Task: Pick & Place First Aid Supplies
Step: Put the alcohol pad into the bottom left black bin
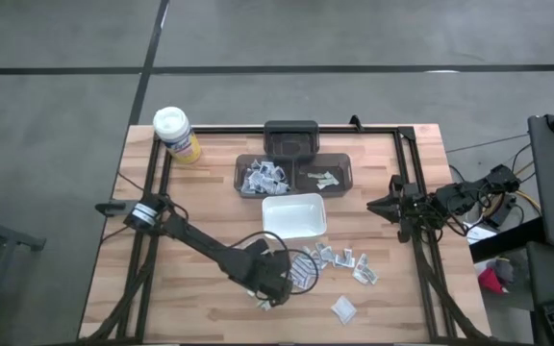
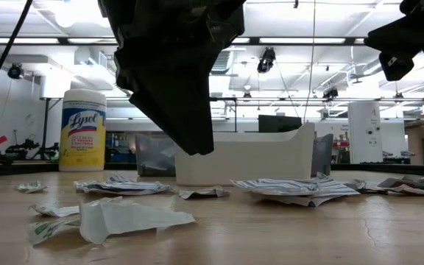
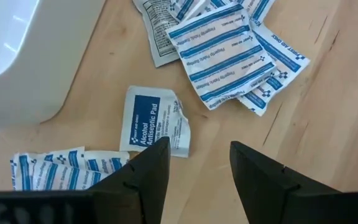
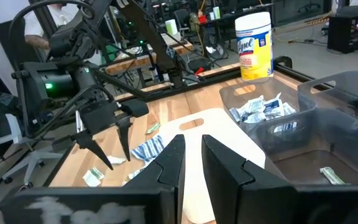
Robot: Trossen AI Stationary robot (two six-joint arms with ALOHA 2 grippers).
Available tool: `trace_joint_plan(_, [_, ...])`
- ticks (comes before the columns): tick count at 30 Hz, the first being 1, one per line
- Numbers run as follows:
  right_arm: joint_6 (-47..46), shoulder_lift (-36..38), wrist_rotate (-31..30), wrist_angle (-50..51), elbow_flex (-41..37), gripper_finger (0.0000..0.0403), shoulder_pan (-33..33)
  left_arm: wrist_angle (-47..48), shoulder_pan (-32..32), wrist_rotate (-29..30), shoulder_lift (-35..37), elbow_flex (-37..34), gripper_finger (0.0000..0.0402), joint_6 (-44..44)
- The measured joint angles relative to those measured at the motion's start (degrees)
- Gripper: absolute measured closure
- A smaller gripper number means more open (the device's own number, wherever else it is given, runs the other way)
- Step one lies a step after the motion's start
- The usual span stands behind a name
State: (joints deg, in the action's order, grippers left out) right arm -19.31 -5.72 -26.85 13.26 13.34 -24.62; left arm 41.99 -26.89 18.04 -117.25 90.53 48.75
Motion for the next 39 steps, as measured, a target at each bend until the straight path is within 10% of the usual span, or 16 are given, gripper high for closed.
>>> trace_joint_plan(29, [-0.03,-0.09,-0.01,0.04,0.00,0.0351,0.00,-6.98,2.27,-2.76,-3.89,-2.72,0.0223,0.49])
trace_joint_plan(39, [-0.22,-0.13,0.00,0.09,0.00,0.0351,0.00,-7.31,2.38,-3.15,-4.68,-2.55,0.0281,3.88])
